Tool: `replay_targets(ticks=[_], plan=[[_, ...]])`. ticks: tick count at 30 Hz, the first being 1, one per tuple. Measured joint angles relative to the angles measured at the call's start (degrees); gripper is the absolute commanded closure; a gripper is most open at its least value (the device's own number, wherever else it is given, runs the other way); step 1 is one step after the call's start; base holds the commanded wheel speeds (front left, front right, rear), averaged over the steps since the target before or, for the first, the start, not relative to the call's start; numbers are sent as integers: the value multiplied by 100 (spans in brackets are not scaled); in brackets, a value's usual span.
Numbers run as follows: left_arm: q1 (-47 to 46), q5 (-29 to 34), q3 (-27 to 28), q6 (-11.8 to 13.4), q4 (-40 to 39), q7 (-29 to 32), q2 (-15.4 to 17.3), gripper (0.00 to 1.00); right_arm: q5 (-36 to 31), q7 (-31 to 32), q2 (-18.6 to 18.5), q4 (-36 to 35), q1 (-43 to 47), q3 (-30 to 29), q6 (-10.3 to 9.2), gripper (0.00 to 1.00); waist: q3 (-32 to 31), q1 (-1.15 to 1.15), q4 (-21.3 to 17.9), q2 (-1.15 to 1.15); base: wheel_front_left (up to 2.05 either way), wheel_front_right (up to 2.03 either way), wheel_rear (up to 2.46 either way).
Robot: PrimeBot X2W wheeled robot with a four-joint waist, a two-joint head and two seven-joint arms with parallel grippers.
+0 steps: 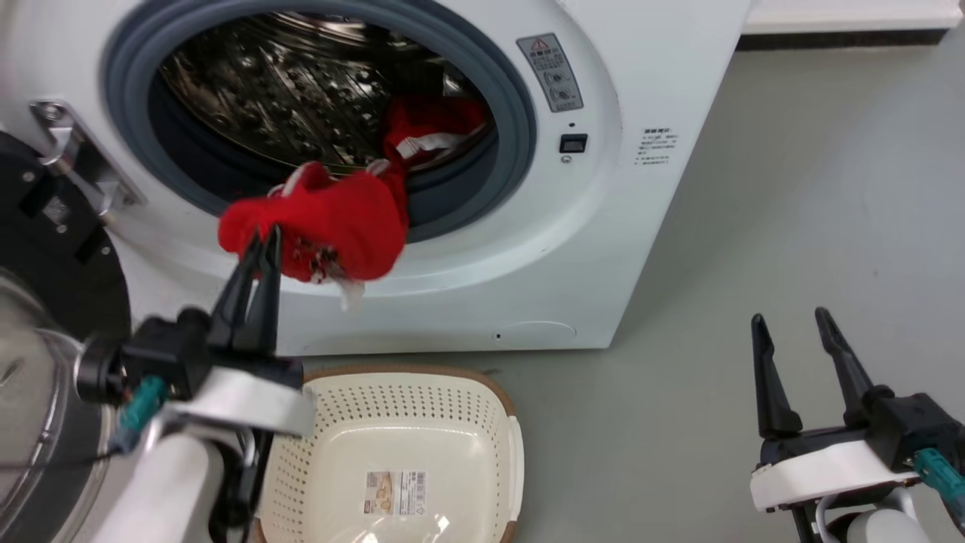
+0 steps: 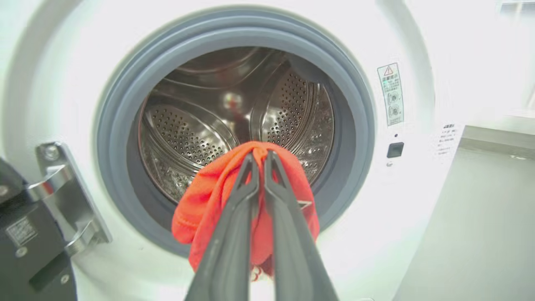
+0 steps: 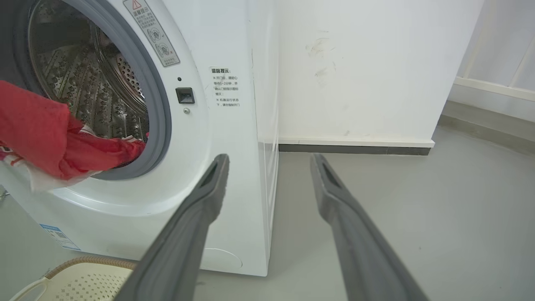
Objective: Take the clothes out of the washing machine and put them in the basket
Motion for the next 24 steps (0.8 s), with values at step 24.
replay_targets(ticks=[24], plan=[[1020,-1093,-924,-797,1967,1860,-241,100,-166,0,-1,32,-29,110,0,0,383,1,-10,0,0,0,0]])
